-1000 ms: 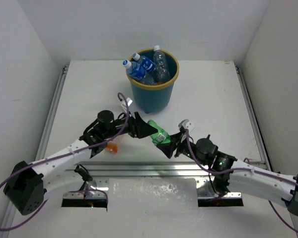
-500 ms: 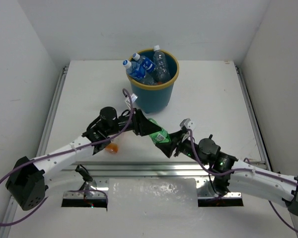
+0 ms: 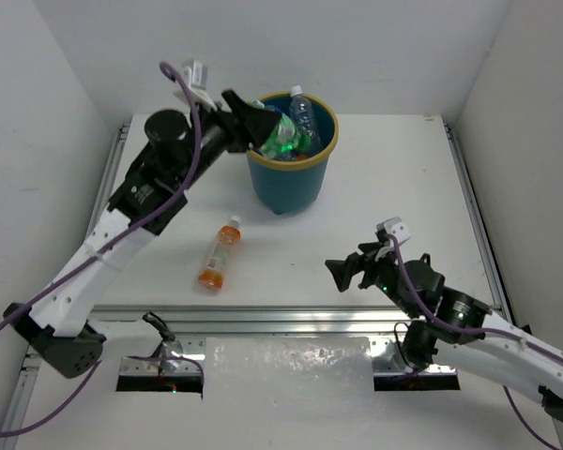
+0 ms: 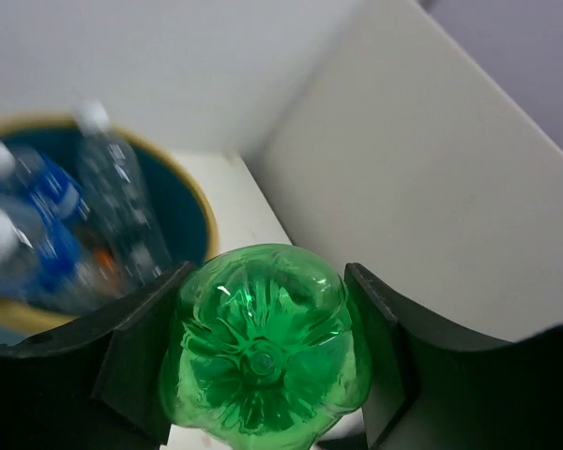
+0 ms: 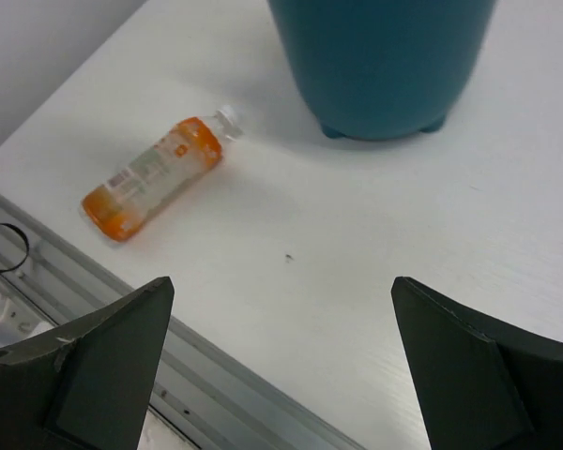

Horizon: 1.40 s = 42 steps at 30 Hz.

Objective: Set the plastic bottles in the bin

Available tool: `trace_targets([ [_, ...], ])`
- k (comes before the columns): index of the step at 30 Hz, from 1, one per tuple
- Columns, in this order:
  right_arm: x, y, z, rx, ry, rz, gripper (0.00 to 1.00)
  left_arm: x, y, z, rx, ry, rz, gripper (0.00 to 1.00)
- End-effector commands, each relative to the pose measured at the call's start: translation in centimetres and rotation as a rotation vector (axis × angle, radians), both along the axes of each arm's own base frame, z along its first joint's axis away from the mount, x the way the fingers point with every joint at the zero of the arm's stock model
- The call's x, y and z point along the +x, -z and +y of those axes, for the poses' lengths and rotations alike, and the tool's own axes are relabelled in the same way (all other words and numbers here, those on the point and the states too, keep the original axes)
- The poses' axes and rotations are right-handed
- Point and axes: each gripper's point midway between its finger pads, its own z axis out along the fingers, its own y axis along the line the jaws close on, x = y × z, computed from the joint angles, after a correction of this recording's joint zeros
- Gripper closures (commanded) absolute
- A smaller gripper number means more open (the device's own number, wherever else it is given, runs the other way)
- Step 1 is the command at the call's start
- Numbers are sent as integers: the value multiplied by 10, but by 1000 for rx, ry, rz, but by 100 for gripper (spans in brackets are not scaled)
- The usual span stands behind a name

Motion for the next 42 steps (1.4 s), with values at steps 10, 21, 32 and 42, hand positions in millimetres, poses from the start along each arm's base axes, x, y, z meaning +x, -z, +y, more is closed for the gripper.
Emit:
trace_targets([
  [10,-12,-13,-63,-39,157,39,1,169,-6,-8,294,-197,26,97],
  [21,-13,-6,-64,-63,152,44,1,149,-49,-14,219,-108,-69,26],
  [32,-12,11,-53,-92,133,87,1,80,-79,95,292,-471,-43,0],
  [42,-14,8,-43,-85,83,84,1,-9,181,126,582,-348,444,0],
])
